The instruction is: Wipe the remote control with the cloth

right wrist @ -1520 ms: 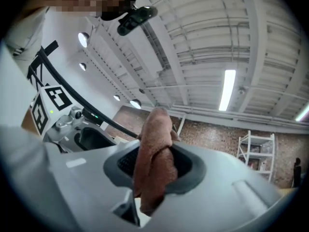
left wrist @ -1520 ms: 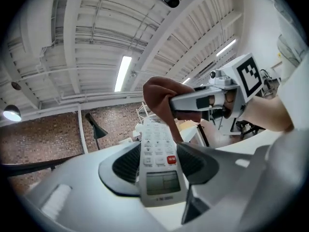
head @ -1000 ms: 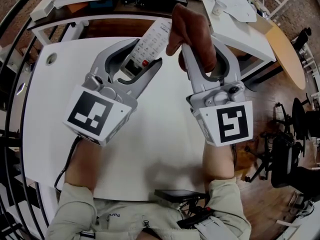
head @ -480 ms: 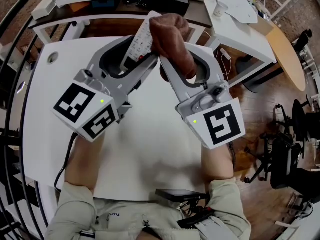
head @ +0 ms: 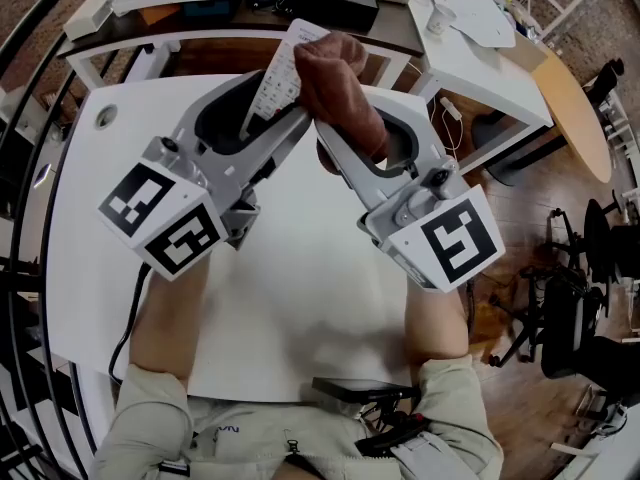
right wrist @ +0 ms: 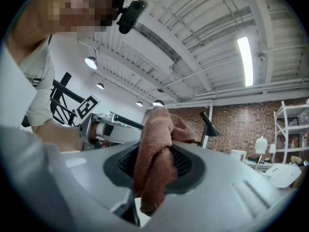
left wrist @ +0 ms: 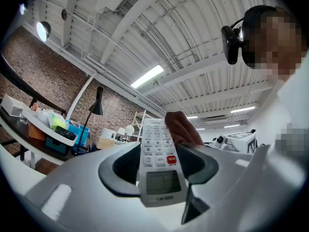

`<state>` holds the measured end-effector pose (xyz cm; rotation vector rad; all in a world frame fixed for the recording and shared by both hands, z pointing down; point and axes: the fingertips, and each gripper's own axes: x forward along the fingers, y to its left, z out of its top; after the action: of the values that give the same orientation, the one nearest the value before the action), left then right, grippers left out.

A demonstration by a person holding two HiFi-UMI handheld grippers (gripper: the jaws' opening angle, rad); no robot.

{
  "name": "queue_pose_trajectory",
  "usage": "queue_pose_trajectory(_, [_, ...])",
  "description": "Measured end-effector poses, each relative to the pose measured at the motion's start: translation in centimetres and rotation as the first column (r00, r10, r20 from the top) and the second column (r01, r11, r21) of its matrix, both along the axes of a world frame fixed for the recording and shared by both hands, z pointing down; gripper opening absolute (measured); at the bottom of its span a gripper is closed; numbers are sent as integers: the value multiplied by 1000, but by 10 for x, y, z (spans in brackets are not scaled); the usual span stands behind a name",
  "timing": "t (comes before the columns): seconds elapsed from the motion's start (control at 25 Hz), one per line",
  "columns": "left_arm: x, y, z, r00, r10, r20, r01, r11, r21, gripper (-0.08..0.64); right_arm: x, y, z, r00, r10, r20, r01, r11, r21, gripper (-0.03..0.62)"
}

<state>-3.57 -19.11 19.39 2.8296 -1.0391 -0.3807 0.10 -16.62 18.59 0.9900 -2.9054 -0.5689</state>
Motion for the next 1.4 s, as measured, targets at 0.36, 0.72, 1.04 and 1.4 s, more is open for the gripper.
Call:
queue_pose_trajectory(0.36, [9,12,-9,997,74,-26,-74,997,2,244,41,-8,-30,980,114,162,-121,992,38,106])
queue_pose_trajectory(0.72, [20,26,-22,974,200,-103,-201,980,0,244,68,-17,-42,950,222,218,-242,968,70,106])
queue_pose_trajectory(1.04, [19,30,-23,959,235,-157,-242,970,-27,244,43,-11,-31,975,189,120,-204,971,125,106])
queue_pose_trajectory(1.4, [11,32,-35,925,277,-262,-293,956,-26,244,-5,11,-15,996,87,-23,-82,981,178,104])
